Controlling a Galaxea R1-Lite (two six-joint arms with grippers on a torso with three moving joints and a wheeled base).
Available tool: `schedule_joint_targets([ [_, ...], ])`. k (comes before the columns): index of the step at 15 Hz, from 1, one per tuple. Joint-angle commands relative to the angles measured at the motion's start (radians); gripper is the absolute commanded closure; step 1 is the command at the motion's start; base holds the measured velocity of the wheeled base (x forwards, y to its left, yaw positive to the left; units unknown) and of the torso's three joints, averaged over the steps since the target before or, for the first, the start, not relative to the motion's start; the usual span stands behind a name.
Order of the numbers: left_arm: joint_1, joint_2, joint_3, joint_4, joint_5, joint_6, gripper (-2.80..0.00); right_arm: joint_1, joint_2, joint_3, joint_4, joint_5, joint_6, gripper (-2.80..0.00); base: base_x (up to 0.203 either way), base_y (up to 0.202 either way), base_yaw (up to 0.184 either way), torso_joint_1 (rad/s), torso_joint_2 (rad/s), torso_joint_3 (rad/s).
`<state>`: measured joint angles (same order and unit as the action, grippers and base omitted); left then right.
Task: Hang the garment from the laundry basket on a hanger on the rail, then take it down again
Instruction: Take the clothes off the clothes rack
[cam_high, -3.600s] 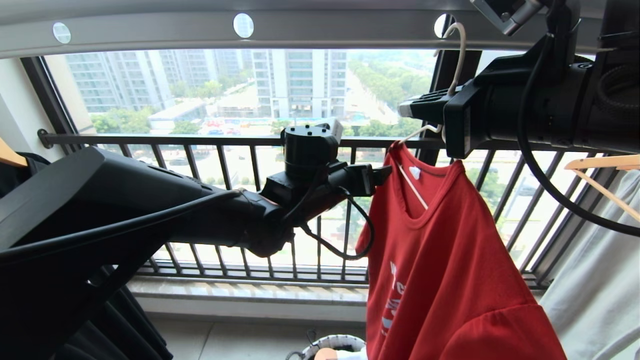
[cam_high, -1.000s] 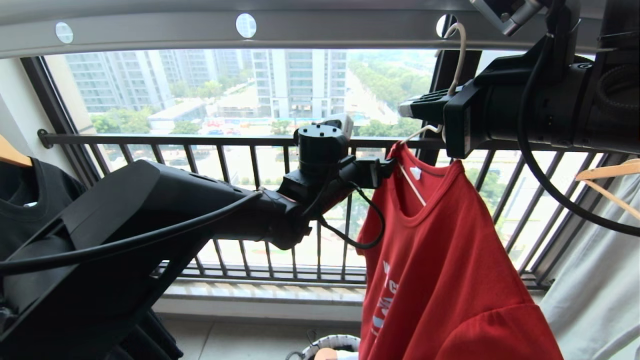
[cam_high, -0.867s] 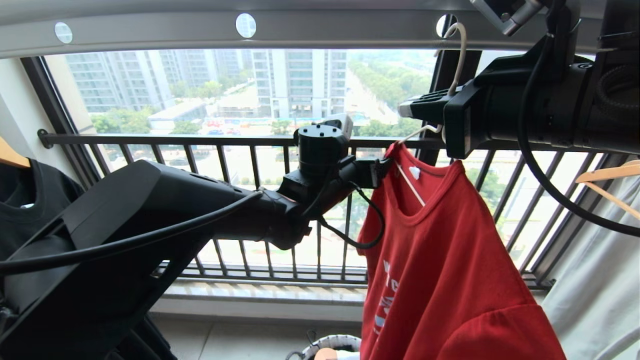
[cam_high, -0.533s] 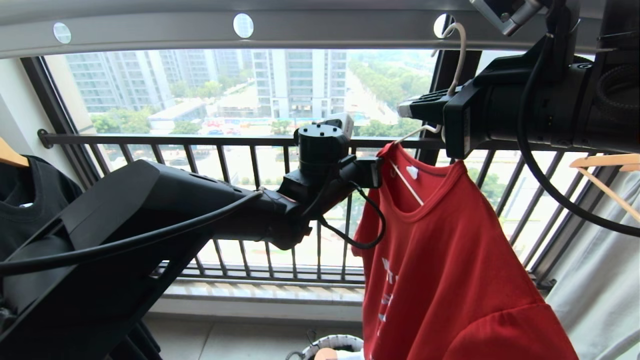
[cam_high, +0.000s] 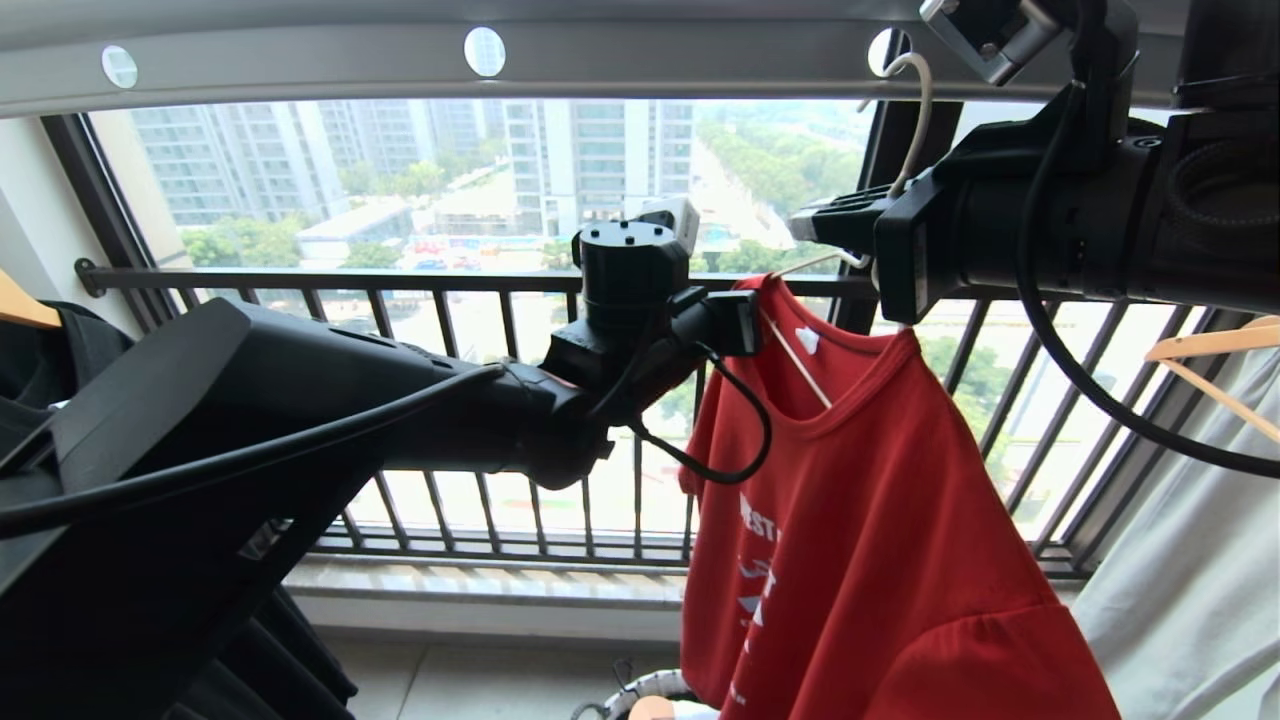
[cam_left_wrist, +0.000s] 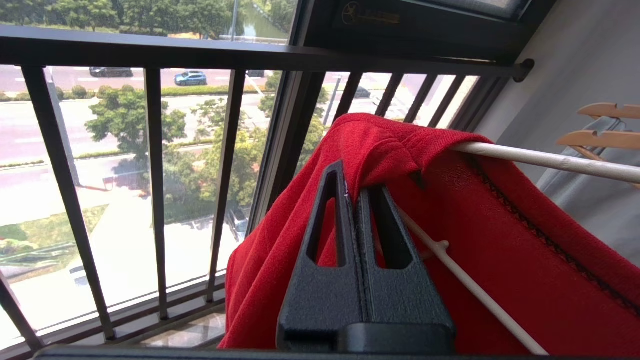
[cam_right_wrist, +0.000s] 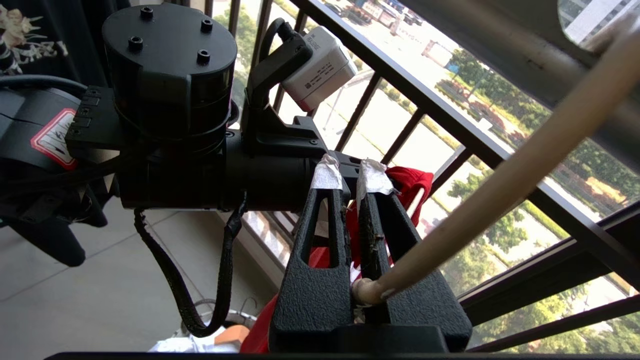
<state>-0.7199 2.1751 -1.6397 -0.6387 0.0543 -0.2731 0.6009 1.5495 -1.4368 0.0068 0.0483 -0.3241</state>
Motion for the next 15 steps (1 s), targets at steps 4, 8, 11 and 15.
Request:
schedule_joint_targets([
  [4, -0.060, -0.112, 0.086, -0.042, 0.001, -0.001, 0.00, 0.000, 0.030, -0.004, 0.001, -0.001, -0.012, 0.00, 0.000, 0.000, 0.000, 0.000, 0.00, 0.000],
  [8, -0.102, -0.173, 0.131, -0.067, 0.001, -0.001, 0.00, 0.000, 0.041, -0.009, 0.001, -0.002, -0.013, 0.00, 0.000, 0.000, 0.000, 0.000, 0.00, 0.000],
  [11, -0.117, -0.222, 0.189, -0.068, -0.002, -0.001, 0.00, 0.000, 0.050, -0.014, 0.001, -0.004, -0.013, 0.00, 0.000, 0.000, 0.000, 0.000, 0.00, 0.000],
  [15, -0.143, -0.301, 0.340, -0.123, -0.006, -0.004, 0.00, -0.001, 0.049, -0.020, 0.001, -0.004, -0.012, 0.00, 0.000, 0.000, 0.000, 0.000, 0.00, 0.000],
])
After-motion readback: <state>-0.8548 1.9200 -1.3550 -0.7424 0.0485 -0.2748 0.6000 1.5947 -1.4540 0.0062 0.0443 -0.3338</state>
